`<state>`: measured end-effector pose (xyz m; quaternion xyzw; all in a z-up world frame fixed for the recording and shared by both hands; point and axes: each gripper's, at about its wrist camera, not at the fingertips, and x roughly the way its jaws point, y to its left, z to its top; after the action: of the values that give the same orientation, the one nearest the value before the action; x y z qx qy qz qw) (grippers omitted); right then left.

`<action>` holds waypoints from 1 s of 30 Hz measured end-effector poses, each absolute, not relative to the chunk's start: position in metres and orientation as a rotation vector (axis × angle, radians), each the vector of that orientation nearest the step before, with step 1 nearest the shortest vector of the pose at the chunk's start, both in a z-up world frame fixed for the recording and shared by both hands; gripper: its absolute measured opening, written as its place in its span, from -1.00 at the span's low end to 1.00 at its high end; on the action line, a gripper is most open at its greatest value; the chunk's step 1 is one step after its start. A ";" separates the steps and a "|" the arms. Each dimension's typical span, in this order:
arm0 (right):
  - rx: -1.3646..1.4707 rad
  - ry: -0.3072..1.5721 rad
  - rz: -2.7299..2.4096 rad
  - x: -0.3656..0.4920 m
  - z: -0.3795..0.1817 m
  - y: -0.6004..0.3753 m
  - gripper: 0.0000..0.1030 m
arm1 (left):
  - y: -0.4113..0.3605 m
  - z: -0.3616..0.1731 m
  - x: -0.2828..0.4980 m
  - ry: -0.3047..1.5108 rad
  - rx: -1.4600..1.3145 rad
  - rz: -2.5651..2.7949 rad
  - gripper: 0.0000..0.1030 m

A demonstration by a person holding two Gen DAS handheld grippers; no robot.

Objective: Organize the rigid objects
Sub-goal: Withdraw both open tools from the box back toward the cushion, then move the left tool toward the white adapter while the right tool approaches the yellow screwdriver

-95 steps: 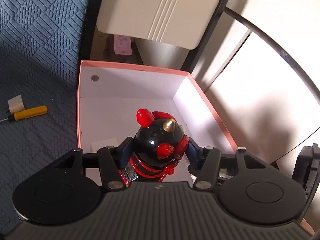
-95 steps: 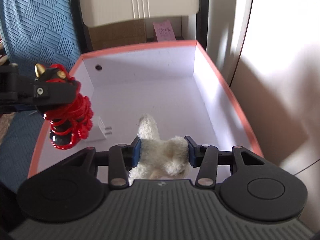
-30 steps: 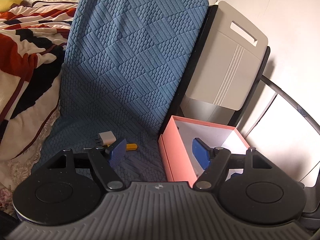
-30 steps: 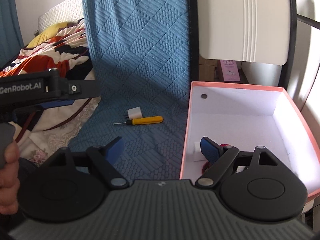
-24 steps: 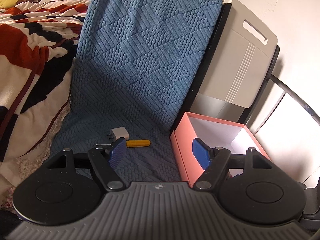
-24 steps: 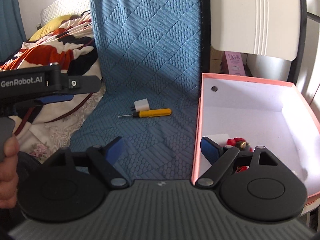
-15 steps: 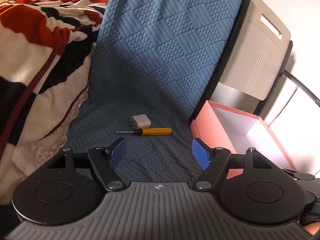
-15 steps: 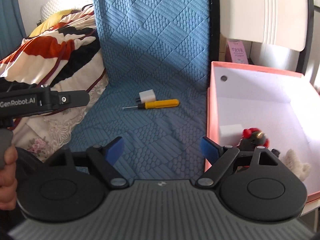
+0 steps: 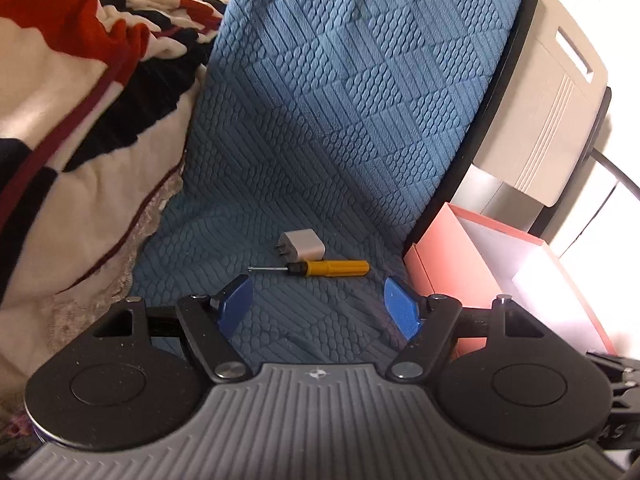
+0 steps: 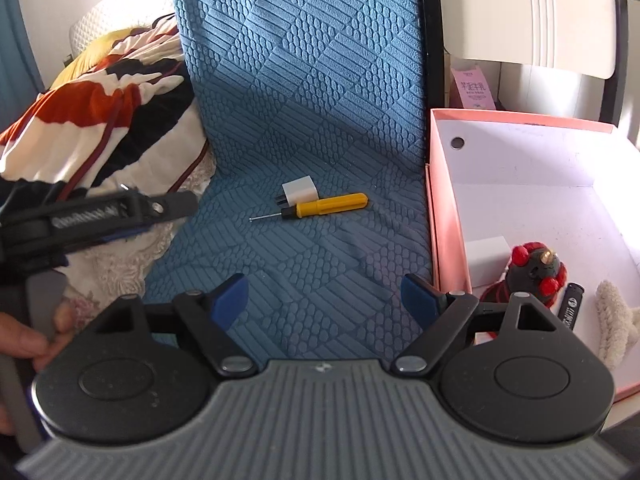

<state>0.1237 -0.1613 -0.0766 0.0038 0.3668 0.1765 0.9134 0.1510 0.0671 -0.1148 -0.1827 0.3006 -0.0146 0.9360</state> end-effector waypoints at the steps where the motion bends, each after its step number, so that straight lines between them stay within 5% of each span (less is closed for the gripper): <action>1: 0.003 0.746 0.362 0.127 -0.075 -0.160 0.65 | 0.067 -0.118 0.154 0.611 -0.371 -0.034 0.50; 30: -0.094 0.860 0.459 0.293 -0.123 -0.118 0.65 | 0.103 -0.173 0.285 0.806 -0.386 -0.057 0.49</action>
<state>0.2932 -0.1184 -0.1225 -0.0452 0.4129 0.2205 0.8825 0.2854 0.1026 -0.1729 -0.1866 0.3897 -0.0275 0.9014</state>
